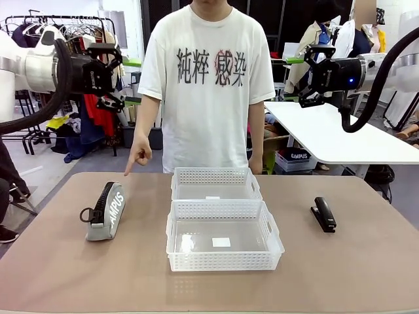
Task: Distribute items into two baskets.
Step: Pick up the Pencil pouch that the person points to.
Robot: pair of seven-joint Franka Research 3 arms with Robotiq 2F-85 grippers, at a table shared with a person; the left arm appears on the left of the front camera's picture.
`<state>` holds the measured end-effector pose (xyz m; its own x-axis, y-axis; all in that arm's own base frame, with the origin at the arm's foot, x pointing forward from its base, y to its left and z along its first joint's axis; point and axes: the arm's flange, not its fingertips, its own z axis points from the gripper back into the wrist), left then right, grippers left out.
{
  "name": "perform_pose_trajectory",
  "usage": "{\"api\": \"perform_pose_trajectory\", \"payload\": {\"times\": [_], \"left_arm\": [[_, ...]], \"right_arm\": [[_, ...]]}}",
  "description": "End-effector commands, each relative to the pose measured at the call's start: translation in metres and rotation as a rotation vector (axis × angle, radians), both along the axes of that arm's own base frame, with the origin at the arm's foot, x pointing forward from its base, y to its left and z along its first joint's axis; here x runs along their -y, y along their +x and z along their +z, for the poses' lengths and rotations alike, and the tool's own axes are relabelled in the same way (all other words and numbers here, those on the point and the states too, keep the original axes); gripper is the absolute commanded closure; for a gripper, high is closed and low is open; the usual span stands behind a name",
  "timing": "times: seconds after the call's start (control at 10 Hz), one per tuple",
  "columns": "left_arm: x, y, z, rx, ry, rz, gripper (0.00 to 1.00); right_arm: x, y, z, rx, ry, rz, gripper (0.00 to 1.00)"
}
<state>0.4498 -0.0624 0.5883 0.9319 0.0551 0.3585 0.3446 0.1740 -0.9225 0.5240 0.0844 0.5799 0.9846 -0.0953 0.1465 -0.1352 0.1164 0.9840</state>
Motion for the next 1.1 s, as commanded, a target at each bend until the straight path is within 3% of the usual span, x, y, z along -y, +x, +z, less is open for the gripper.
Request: {"api": "perform_pose_trajectory", "payload": {"times": [0.0, 0.3, 0.6, 0.7, 0.9, 1.0], "left_arm": [[-0.003, -0.002, 0.021, -0.092, 0.322, 0.071, 0.0], [-0.008, -0.001, 0.019, -0.178, 0.679, 0.102, 0.0], [0.004, 0.001, -0.017, -0.212, 0.961, 0.136, 0.0], [0.007, 0.002, -0.029, -0.212, 1.027, 0.168, 0.0], [0.011, 0.002, -0.035, -0.174, 0.892, 0.183, 0.0], [0.007, 0.004, -0.032, -0.191, 0.998, 0.14, 0.0]], "right_arm": [[0.0, 0.0, 0.001, 0.001, 0.001, 0.0, 0.0], [0.0, 0.0, 0.001, 0.001, 0.001, 0.0, 0.0], [0.0, 0.0, 0.001, 0.001, 0.001, 0.0, 0.0], [0.0, 0.0, 0.001, 0.001, 0.001, 0.0, 0.0], [0.0, 0.0, 0.001, 0.001, 0.001, 0.0, 0.0], [0.0, 0.0, 0.001, 0.001, 0.001, 0.0, 0.0]]}}
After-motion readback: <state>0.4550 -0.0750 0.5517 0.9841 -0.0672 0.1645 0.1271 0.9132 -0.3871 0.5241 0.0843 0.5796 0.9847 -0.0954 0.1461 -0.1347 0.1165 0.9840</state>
